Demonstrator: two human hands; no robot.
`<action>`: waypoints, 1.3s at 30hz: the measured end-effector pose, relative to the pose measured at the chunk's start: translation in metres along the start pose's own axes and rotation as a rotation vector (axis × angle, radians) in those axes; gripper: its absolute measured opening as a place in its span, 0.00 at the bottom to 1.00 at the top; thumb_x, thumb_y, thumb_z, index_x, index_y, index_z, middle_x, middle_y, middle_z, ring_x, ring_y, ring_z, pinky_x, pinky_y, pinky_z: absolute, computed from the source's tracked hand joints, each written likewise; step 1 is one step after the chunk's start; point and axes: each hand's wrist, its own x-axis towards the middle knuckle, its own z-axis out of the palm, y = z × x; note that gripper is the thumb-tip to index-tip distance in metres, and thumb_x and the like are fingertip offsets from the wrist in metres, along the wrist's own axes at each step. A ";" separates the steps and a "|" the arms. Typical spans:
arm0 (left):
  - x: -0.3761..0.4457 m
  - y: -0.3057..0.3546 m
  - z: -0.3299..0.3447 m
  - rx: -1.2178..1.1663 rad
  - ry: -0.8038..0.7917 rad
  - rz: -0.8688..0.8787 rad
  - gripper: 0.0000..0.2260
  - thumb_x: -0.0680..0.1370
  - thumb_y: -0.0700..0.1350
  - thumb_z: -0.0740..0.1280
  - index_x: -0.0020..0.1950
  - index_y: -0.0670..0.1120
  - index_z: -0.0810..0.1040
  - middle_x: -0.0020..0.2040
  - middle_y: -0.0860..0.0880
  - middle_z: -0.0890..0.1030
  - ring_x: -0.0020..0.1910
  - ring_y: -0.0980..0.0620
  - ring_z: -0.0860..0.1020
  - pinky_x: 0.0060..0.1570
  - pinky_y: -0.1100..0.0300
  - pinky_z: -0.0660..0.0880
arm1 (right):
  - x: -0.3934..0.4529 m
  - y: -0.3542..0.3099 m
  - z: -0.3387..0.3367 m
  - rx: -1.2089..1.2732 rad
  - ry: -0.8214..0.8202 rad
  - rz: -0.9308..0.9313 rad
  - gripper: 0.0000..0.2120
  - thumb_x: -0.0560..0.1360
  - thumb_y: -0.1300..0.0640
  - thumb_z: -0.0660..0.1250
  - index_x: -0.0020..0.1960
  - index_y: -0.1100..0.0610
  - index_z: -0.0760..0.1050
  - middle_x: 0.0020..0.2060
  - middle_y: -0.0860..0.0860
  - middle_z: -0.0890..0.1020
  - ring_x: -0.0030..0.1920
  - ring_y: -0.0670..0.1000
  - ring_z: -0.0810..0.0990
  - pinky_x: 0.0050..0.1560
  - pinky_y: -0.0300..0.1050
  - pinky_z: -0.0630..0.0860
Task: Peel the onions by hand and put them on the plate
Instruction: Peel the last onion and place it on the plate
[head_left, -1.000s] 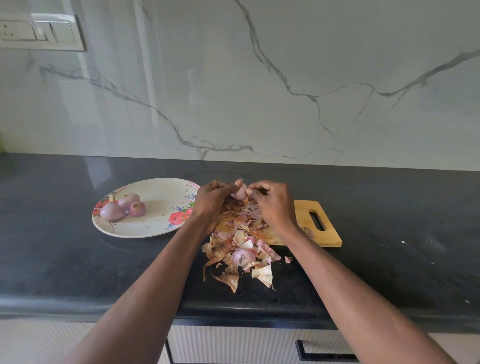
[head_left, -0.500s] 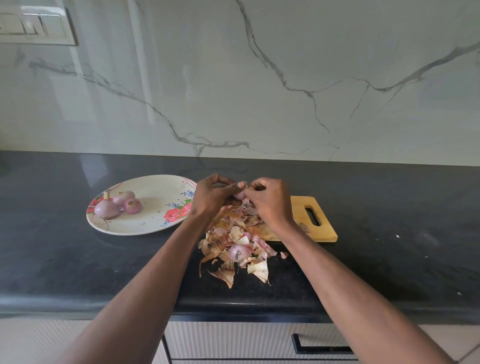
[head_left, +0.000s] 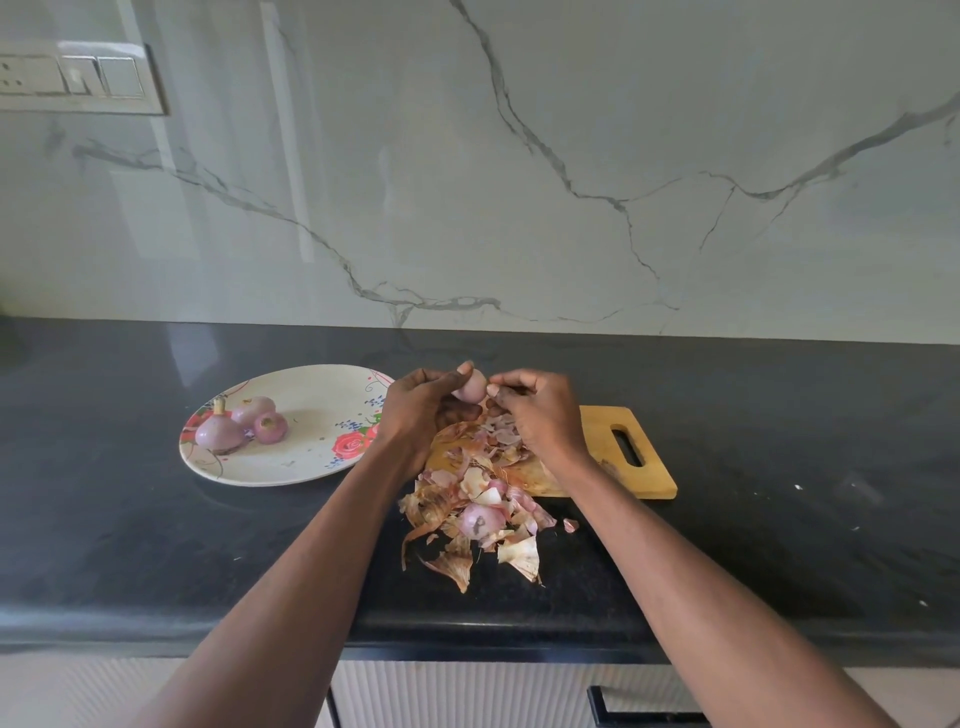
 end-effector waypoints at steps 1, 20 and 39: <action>0.000 0.000 0.000 0.013 -0.011 -0.002 0.12 0.75 0.42 0.75 0.50 0.37 0.75 0.41 0.38 0.85 0.33 0.44 0.82 0.36 0.58 0.82 | 0.000 0.000 -0.001 -0.003 0.004 0.005 0.05 0.74 0.62 0.73 0.49 0.58 0.84 0.41 0.49 0.86 0.40 0.42 0.83 0.40 0.33 0.77; 0.000 -0.006 0.003 0.063 0.012 0.126 0.11 0.74 0.38 0.75 0.48 0.39 0.74 0.38 0.41 0.85 0.40 0.42 0.85 0.44 0.51 0.84 | -0.002 -0.006 -0.003 -0.002 -0.035 0.047 0.06 0.74 0.61 0.72 0.49 0.57 0.78 0.42 0.51 0.81 0.42 0.48 0.80 0.41 0.41 0.77; -0.007 -0.007 0.002 0.265 -0.170 0.223 0.17 0.73 0.42 0.76 0.54 0.33 0.75 0.46 0.35 0.85 0.45 0.40 0.85 0.49 0.50 0.83 | -0.008 -0.007 -0.006 -0.013 0.080 0.030 0.09 0.72 0.60 0.74 0.36 0.64 0.81 0.28 0.54 0.81 0.26 0.43 0.74 0.26 0.38 0.71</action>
